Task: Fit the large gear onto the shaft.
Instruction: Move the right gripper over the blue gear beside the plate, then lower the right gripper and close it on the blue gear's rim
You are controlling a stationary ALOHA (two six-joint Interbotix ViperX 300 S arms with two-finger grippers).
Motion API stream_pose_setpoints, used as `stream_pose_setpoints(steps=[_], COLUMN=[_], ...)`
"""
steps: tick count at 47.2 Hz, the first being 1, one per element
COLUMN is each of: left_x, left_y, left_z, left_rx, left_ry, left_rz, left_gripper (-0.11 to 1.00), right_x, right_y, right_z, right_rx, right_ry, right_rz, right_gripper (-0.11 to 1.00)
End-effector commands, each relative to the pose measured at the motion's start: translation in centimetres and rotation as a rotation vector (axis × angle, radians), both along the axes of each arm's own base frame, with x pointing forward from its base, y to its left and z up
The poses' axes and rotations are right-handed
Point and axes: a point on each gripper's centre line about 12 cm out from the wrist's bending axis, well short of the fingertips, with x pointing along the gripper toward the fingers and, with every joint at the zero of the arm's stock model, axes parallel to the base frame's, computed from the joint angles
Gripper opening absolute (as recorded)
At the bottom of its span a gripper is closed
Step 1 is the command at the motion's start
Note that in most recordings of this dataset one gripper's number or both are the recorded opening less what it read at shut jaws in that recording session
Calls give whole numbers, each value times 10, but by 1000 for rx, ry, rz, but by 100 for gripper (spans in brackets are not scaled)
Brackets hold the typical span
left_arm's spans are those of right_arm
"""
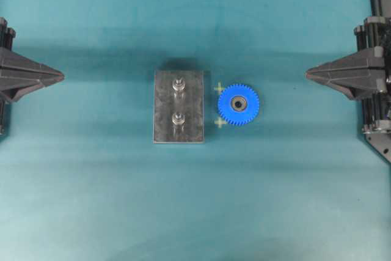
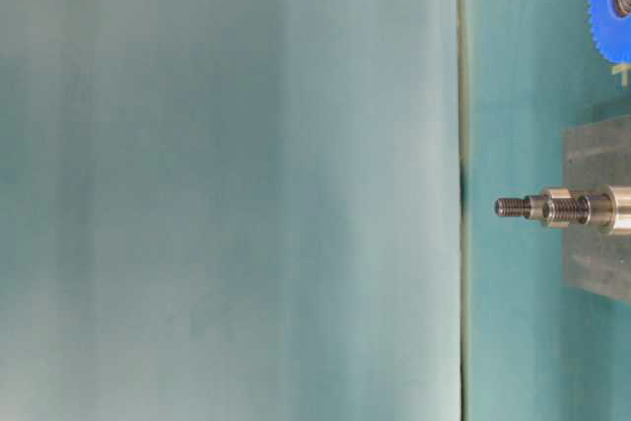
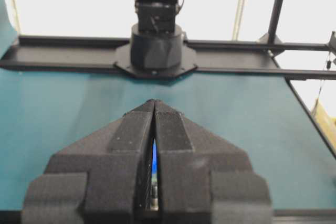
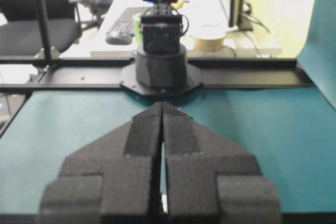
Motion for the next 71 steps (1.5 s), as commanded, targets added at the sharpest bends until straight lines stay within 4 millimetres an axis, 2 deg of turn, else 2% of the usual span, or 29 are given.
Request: stream_pose_setpoints(steps=[1,9,12,20,26,43,52,61,65,71], left_x=[6,23,26,34,43,68,78,85,85,85], left_y=[-3,-3,-3,-2,-2,-1,1,1,1,1], left_z=[-1,-7,-12,-33,-43,-59,-63,-72,-73,-71], left_rx=[-52,-80,-64,-33,-29,49,46,48,46,48], left_ry=[33,212,283,462,522,644,670,706,707,701], left_rz=[-17,-13,-8,-1,1,-13,-4,-5,-5,-6], left_gripper=[0,0,0,0,0,0,0,0,0,0], right_x=[2,9,14,29,46,90,108,128,134,138], right_y=[-3,-15,-17,-23,-30,-53,-59,-61,-62,-63], right_z=[1,-20,-25,-34,-54,-91,-114,-125,-130,-140], right_rx=[20,336,348,327,325,333,279,218,215,226], right_ry=[0,273,432,722,897,1111,1293,1328,1344,1367], right_rz=[-14,-90,-100,-122,-147,-203,-180,-132,-126,-129], right_gripper=[1,1,1,1,1,1,1,2,12,45])
